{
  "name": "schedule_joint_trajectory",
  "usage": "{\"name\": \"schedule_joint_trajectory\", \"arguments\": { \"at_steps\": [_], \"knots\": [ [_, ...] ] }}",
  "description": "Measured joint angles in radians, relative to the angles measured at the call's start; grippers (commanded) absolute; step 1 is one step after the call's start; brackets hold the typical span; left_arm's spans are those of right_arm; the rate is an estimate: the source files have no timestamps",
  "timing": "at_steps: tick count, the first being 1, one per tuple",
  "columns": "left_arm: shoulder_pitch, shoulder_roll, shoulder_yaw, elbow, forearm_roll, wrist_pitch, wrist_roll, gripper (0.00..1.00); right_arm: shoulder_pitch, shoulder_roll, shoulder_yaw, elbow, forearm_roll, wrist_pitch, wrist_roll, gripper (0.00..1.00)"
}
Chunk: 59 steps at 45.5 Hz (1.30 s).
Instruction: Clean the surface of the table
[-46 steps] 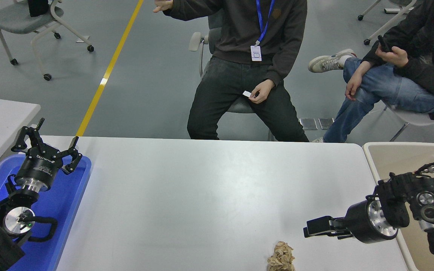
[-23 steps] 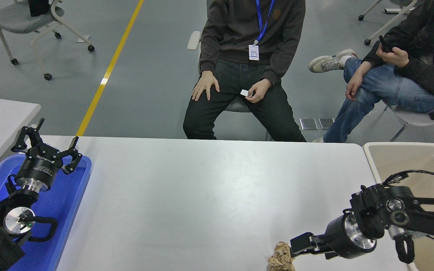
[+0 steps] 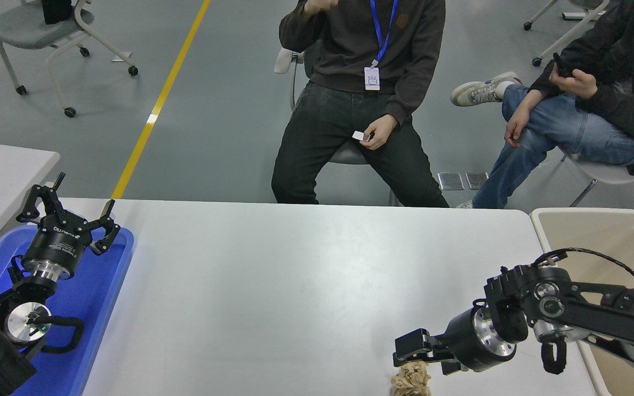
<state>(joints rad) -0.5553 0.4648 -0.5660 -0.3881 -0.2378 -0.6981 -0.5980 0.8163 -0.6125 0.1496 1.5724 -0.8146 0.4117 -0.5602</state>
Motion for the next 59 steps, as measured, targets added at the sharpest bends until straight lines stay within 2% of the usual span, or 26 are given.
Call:
{"name": "schedule_joint_trajectory", "arguments": {
  "at_steps": [39, 55, 57, 59],
  "knots": [
    [0.0, 0.0, 0.0, 0.0, 0.0, 0.0, 0.0, 1.0, -0.125, 0.096, 0.018, -0.08, -0.168, -0.09, 0.012, 0.99],
    [0.0, 0.0, 0.0, 0.0, 0.0, 0.0, 0.0, 1.0, -0.139, 0.11, 0.017, -0.082, -0.226, -0.107, 0.049, 0.95],
    [0.0, 0.0, 0.0, 0.0, 0.0, 0.0, 0.0, 1.0, -0.14, 0.11, 0.015, -0.082, -0.237, -0.108, 0.06, 0.91],
    [0.0, 0.0, 0.0, 0.0, 0.0, 0.0, 0.0, 1.0, -0.141, 0.111, 0.013, -0.082, -0.245, -0.108, 0.069, 0.81]
  ]
}}
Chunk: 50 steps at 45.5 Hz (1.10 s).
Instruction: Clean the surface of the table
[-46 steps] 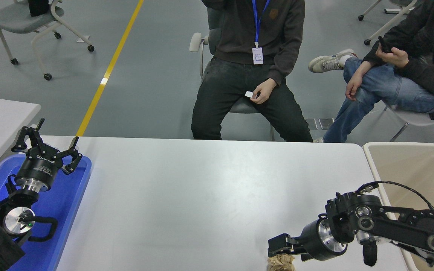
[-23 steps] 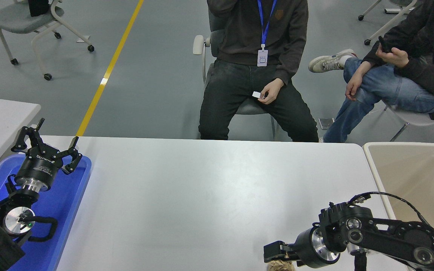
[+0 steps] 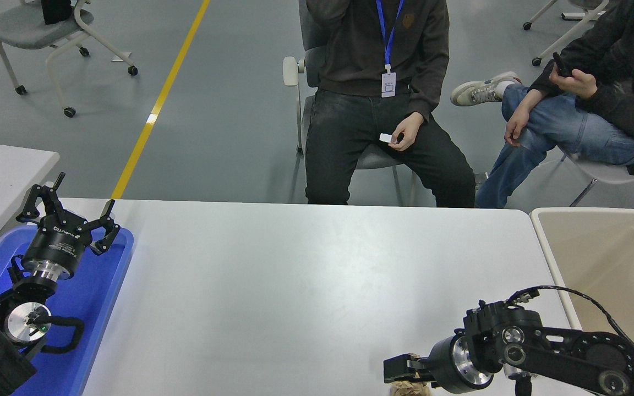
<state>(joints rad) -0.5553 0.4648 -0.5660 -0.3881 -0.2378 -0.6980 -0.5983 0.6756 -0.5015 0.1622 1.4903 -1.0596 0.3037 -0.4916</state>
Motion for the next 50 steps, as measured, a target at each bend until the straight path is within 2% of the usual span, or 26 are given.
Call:
{"name": "schedule_joint_trajectory", "arguments": {
  "at_steps": [8, 13, 17, 24, 26, 34, 36, 39, 41, 44, 47, 49, 50],
  "knots": [
    [0.0, 0.0, 0.0, 0.0, 0.0, 0.0, 0.0, 1.0, -0.002, 0.002, -0.017, 0.0, -0.035, -0.002, 0.039, 0.77],
    [0.0, 0.0, 0.0, 0.0, 0.0, 0.0, 0.0, 1.0, -0.003, 0.001, -0.03, -0.001, -0.049, -0.002, 0.052, 0.81],
    [0.0, 0.0, 0.0, 0.0, 0.0, 0.0, 0.0, 1.0, -0.003, -0.002, -0.038, -0.005, -0.058, -0.002, 0.058, 0.89],
    [0.0, 0.0, 0.0, 0.0, 0.0, 0.0, 0.0, 1.0, -0.004, -0.005, -0.055, -0.015, -0.068, 0.0, 0.066, 0.92],
    [0.0, 0.0, 0.0, 0.0, 0.0, 0.0, 0.0, 1.0, -0.004, -0.006, -0.058, -0.017, -0.071, 0.0, 0.067, 0.97],
    [0.0, 0.0, 0.0, 0.0, 0.0, 0.0, 0.0, 1.0, -0.004, -0.008, -0.066, -0.018, -0.102, 0.002, 0.07, 0.97],
    [0.0, 0.0, 0.0, 0.0, 0.0, 0.0, 0.0, 1.0, -0.004, -0.008, -0.066, -0.018, -0.107, 0.002, 0.071, 0.9],
    [0.0, 0.0, 0.0, 0.0, 0.0, 0.0, 0.0, 1.0, -0.005, -0.008, -0.067, -0.017, -0.12, 0.002, 0.071, 0.71],
    [0.0, 0.0, 0.0, 0.0, 0.0, 0.0, 0.0, 1.0, -0.006, -0.008, -0.068, -0.015, -0.131, 0.001, 0.073, 0.52],
    [0.0, 0.0, 0.0, 0.0, 0.0, 0.0, 0.0, 1.0, -0.008, -0.007, -0.067, -0.013, -0.145, 0.0, 0.082, 0.4],
    [0.0, 0.0, 0.0, 0.0, 0.0, 0.0, 0.0, 1.0, -0.011, -0.007, -0.067, -0.011, -0.155, -0.001, 0.107, 0.07],
    [0.0, 0.0, 0.0, 0.0, 0.0, 0.0, 0.0, 1.0, -0.012, -0.007, -0.067, -0.01, -0.159, -0.001, 0.122, 0.0],
    [0.0, 0.0, 0.0, 0.0, 0.0, 0.0, 0.0, 1.0, -0.012, -0.007, -0.067, -0.01, -0.161, -0.001, 0.129, 0.0]
  ]
}}
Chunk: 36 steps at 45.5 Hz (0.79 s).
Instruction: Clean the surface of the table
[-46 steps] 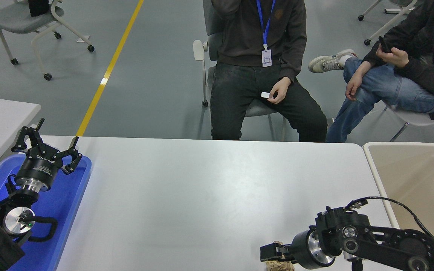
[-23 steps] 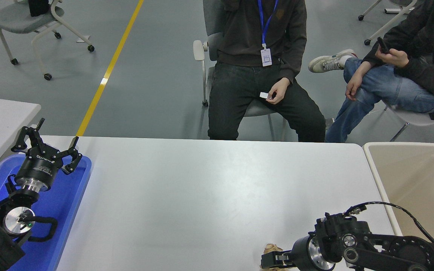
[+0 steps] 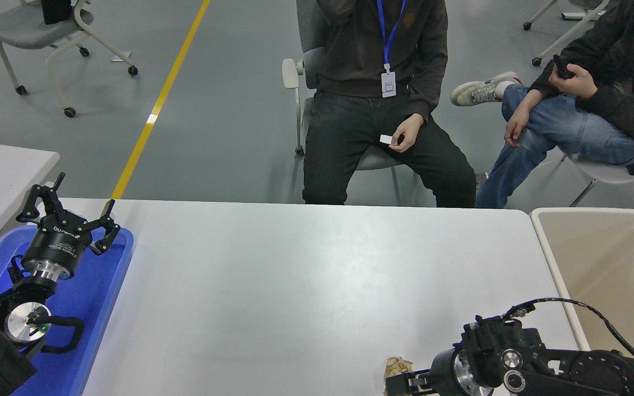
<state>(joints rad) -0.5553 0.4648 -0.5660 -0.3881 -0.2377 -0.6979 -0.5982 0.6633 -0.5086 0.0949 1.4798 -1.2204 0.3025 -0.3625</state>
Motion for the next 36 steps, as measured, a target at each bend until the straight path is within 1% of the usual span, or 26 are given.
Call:
{"name": "schedule_joint_trajectory", "arguments": {
  "at_steps": [8, 15, 36],
  "knots": [
    [0.0, 0.0, 0.0, 0.0, 0.0, 0.0, 0.0, 1.0, -0.005, -0.001, -0.015, 0.001, -0.018, 0.001, 0.072, 0.0],
    [0.0, 0.0, 0.0, 0.0, 0.0, 0.0, 0.0, 1.0, -0.006, -0.002, -0.02, -0.003, -0.044, -0.013, 0.103, 0.0],
    [0.0, 0.0, 0.0, 0.0, 0.0, 0.0, 0.0, 1.0, 0.029, -0.037, -0.013, 0.011, -0.053, -0.026, 0.134, 0.0]
  ]
}}
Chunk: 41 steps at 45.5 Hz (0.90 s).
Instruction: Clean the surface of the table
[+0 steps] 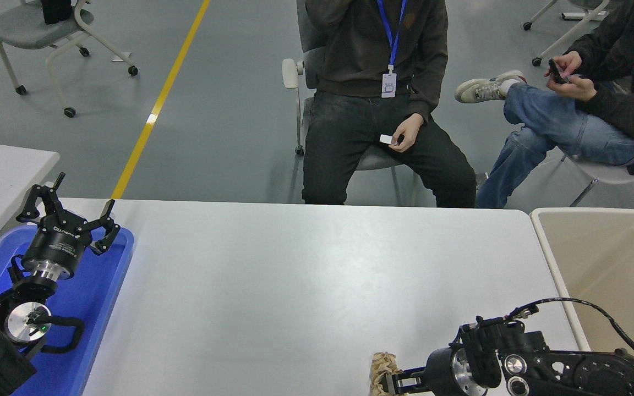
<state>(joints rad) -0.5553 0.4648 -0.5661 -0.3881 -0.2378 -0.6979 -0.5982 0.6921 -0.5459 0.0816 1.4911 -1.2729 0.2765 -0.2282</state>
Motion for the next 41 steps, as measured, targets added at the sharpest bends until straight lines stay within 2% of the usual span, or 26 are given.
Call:
{"name": "schedule_joint_trajectory", "arguments": {
  "at_steps": [27, 41],
  "knots": [
    [0.0, 0.0, 0.0, 0.0, 0.0, 0.0, 0.0, 1.0, 0.205, -0.235, 0.027, 0.157, 0.183, 0.075, 0.004, 0.0],
    [0.0, 0.0, 0.0, 0.0, 0.0, 0.0, 0.0, 1.0, 0.289, -0.378, 0.096, 0.224, 0.264, 0.167, 0.002, 0.0]
  ]
}}
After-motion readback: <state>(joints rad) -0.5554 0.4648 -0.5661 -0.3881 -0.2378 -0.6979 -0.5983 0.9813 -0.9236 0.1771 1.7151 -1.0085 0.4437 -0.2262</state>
